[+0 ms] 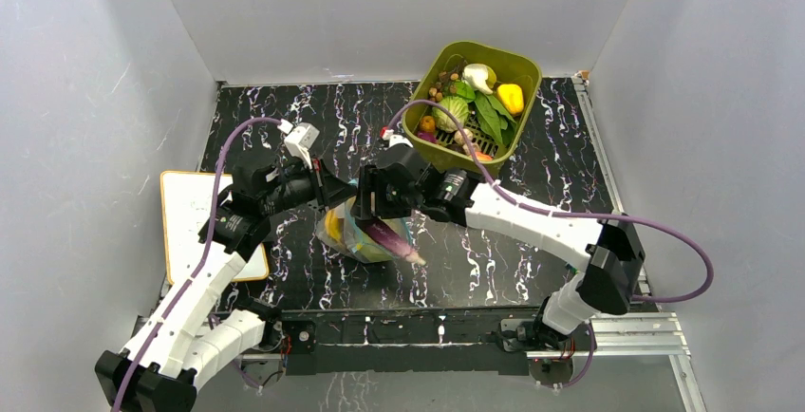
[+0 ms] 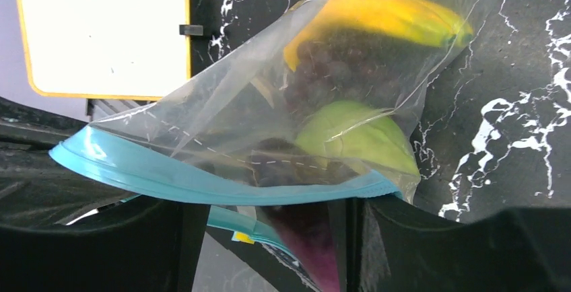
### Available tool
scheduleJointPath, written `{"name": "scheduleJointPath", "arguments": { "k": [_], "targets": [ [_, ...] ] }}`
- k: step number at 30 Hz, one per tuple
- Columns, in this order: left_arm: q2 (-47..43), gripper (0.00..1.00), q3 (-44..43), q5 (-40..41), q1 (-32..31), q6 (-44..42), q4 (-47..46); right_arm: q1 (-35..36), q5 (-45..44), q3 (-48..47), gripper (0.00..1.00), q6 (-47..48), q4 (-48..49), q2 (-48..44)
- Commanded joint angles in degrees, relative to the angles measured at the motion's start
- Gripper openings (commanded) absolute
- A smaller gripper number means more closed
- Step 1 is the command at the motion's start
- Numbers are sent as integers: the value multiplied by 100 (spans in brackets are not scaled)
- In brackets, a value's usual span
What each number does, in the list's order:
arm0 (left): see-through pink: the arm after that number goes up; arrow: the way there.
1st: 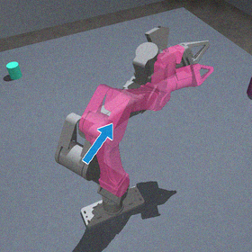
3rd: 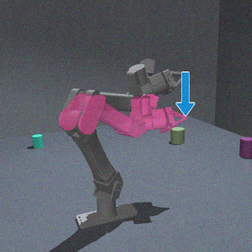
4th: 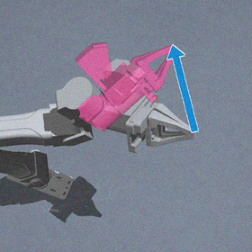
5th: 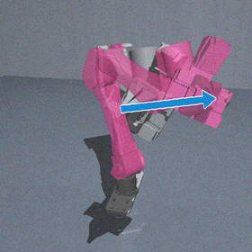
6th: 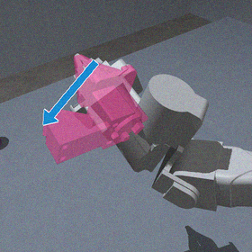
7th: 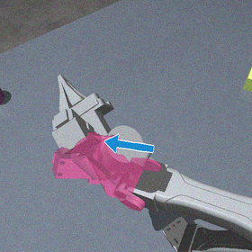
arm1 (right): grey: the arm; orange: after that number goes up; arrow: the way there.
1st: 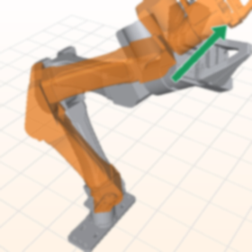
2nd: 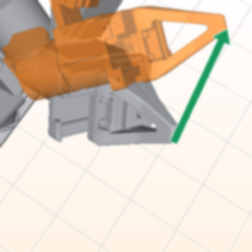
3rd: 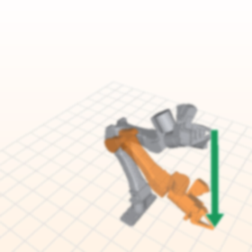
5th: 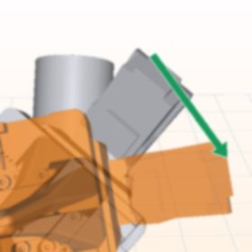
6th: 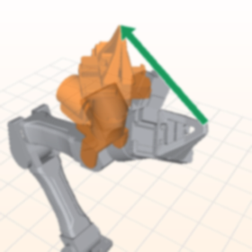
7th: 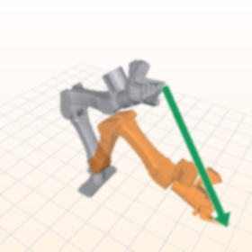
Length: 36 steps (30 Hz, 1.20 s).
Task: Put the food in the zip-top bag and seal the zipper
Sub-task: Place the fake vegetable in the zipper food storage bag.
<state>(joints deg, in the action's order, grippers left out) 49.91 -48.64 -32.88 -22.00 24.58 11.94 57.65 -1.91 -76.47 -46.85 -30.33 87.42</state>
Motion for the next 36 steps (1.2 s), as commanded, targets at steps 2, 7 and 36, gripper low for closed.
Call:
{"name": "scheduleJointPath", "arguments": {
  "k": [2, 7, 36],
  "targets": [
    [-54, 0, -133, -56, -24, 169, -357, 10, -318, -647, 63, 557, -340, 130],
    [-25, 0, -159, 40, -24, 153, -334, 10, -316, -475, 63, 1027, -595, -255],
    [176, 0, -215, 253, -26, 223, -386, 48, 575, 3356, 57, 2340, 1179, -3320]
  ]
}}
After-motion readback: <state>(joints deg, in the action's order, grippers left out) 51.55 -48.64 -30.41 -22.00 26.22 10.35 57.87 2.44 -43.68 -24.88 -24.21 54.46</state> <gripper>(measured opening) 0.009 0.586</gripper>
